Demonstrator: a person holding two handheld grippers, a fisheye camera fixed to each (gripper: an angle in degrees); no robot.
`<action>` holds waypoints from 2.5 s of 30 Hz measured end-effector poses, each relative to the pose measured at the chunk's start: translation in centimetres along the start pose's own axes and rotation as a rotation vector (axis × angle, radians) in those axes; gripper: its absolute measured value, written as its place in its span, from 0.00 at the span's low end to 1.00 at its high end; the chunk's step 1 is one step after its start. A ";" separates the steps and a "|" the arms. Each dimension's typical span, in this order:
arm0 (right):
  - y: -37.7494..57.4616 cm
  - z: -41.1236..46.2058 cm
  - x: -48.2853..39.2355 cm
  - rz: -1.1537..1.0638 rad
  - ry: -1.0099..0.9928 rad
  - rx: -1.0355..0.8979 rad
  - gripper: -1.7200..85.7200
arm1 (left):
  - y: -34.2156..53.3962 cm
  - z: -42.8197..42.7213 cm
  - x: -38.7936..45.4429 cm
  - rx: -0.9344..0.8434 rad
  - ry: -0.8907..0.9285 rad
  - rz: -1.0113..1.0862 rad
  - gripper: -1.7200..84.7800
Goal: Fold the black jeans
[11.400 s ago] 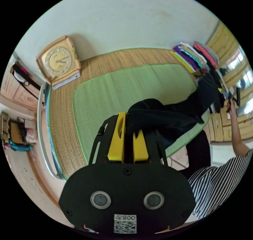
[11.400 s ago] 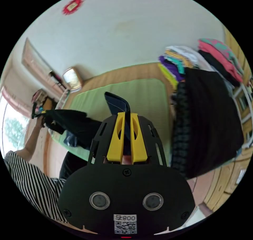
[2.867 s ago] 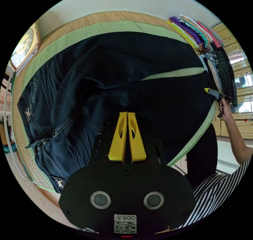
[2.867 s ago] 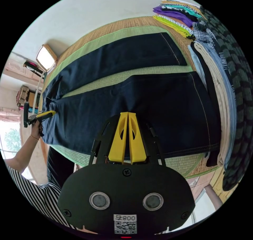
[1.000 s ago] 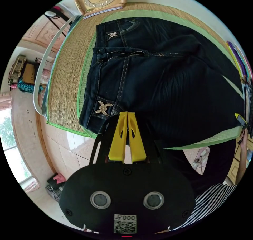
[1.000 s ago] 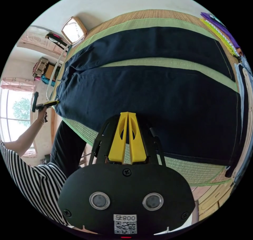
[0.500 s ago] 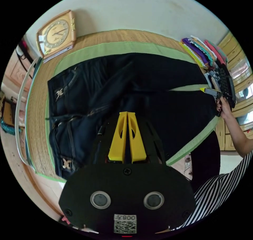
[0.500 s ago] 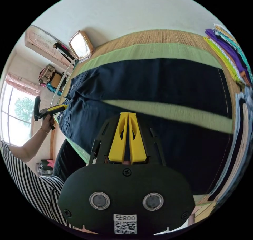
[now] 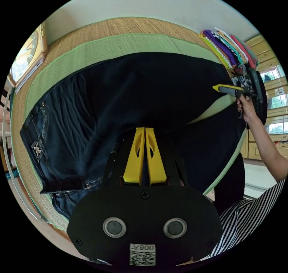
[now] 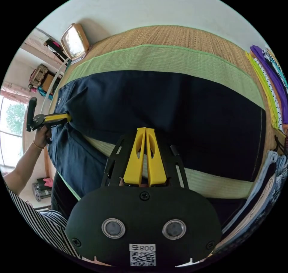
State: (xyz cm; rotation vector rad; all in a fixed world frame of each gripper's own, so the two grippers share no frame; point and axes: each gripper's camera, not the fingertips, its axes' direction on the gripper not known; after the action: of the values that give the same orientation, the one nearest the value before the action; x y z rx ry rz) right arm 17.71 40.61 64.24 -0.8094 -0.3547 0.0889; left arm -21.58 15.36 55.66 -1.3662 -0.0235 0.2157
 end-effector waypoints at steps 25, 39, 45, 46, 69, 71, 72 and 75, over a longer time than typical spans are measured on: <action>-0.7 -3.8 9.4 0.432 0.104 0.177 0.02 | -2.6 -1.3 -5.5 0.122 -0.027 -0.148 0.02; -0.1 -4.7 7.7 0.360 0.116 0.211 0.02 | 1.0 -1.6 -2.8 0.217 0.041 -0.092 0.02; 0.6 -2.6 8.9 0.418 0.078 0.145 0.02 | 1.6 -0.1 -1.6 0.164 0.005 -0.086 0.02; 0.6 -2.9 8.7 0.414 0.095 0.143 0.02 | 1.9 -0.7 -1.3 0.203 0.024 -0.082 0.02; 16.1 -0.1 9.3 0.570 0.103 0.147 0.02 | 6.3 2.3 5.0 0.045 0.000 0.034 0.02; 16.9 -0.7 8.6 0.565 0.113 0.181 0.02 | 7.1 1.5 5.2 0.062 0.017 0.006 0.02; 17.2 -0.9 8.3 0.558 0.106 0.195 0.02 | 7.4 1.2 5.2 0.073 0.024 0.002 0.02; 18.3 -1.2 5.7 0.478 0.051 0.220 0.02 | 9.3 -0.1 5.8 0.099 0.032 -0.019 0.02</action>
State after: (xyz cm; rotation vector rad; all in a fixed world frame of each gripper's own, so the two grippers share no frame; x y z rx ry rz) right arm 24.47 53.63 51.87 -0.6630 -0.0949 0.5437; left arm -17.17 17.98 45.98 -1.2698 0.0007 0.1773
